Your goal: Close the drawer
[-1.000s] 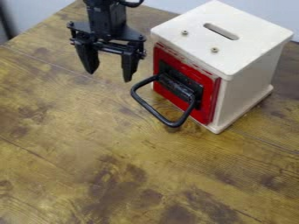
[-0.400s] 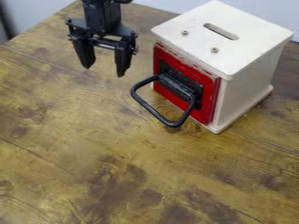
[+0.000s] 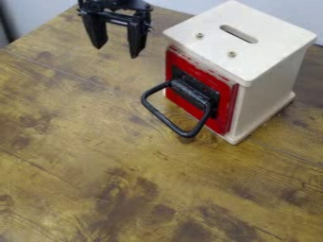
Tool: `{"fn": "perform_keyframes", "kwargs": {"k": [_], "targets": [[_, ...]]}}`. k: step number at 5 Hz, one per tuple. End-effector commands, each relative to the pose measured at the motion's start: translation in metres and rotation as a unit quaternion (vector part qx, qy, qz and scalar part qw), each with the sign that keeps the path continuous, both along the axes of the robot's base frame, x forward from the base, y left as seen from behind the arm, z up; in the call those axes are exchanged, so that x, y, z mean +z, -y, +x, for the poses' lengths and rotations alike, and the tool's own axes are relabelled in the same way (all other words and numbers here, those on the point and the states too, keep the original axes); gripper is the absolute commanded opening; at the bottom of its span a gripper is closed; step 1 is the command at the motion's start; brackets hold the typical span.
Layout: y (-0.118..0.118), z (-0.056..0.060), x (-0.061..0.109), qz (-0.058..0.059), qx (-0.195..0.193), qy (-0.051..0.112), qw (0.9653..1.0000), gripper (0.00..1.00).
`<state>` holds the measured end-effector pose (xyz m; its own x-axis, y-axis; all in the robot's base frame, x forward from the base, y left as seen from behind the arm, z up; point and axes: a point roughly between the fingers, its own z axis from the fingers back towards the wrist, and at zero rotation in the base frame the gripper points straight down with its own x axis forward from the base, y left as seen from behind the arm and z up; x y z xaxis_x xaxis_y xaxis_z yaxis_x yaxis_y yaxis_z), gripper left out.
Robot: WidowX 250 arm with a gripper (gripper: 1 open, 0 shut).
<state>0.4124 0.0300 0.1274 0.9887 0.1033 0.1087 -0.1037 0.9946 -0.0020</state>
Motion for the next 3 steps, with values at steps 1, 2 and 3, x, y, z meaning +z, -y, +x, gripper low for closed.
{"fn": "perform_keyframes", "kwargs": {"k": [1,2,3], "targets": [[0.006,-0.001,0.006,0.006,0.027,0.027,0.9992,1.00],[0.016,0.000,-0.001,0.004,0.027,0.029,0.9992,1.00],[0.023,0.001,-0.005,0.003,0.018,0.028,0.9994,1.00]]}}
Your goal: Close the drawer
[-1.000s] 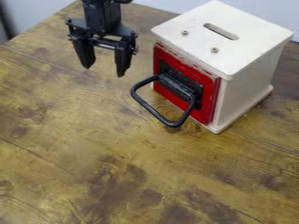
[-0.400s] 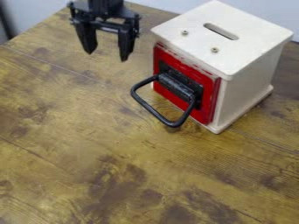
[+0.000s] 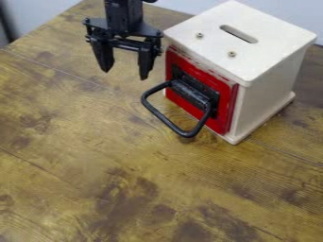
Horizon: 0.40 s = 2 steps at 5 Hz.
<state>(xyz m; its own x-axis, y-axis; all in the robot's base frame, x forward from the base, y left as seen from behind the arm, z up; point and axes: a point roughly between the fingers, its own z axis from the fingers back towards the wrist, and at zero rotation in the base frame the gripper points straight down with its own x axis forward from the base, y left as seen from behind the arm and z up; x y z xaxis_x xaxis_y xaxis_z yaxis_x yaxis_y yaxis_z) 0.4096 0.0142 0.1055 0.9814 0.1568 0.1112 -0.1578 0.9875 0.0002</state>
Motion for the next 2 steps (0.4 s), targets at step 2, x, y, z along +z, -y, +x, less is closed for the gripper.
{"fn": "perform_keyframes", "kwargs": {"k": [2], "targets": [[0.0144,-0.0033,0.0171,0.000,-0.018,0.022,0.9996,1.00]]}}
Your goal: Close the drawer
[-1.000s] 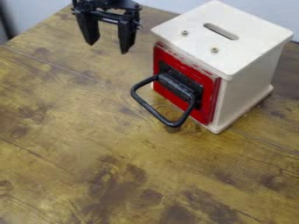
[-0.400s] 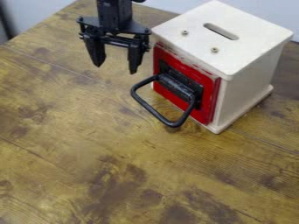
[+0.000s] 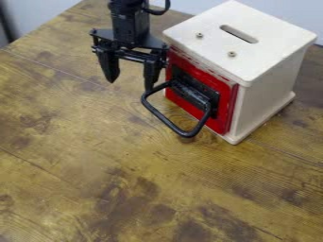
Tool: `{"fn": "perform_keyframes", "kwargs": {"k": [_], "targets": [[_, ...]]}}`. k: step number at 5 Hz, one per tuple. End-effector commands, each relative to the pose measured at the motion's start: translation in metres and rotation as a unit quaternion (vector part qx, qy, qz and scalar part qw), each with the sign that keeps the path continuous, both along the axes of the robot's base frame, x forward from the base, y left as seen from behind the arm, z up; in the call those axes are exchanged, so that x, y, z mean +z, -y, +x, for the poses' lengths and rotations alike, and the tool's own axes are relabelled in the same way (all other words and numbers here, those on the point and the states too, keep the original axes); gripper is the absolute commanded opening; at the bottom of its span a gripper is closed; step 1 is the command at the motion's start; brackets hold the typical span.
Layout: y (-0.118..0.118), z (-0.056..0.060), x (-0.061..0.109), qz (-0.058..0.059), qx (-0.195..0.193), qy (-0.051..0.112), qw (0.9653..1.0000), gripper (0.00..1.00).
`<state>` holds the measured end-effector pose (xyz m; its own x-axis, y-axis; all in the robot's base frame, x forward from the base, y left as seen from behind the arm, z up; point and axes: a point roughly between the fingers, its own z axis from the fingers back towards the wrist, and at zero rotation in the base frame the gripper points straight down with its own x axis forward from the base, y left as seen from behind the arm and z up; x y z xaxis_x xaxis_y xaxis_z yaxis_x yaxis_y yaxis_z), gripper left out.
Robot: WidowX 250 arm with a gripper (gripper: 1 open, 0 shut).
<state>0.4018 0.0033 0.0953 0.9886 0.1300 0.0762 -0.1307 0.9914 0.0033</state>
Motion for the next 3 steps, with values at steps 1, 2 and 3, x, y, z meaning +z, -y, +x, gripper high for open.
{"fn": "perform_keyframes", "kwargs": {"k": [1,2,3], "targets": [[-0.0002,0.0015,0.0283,-0.002,-0.024,0.052,0.9984,1.00],[-0.0041,-0.0011,0.0297,-0.002,-0.042,0.065,0.9970,1.00],[-0.0055,-0.0053,0.0362,0.003,-0.031,0.071,0.9970,1.00]]}}
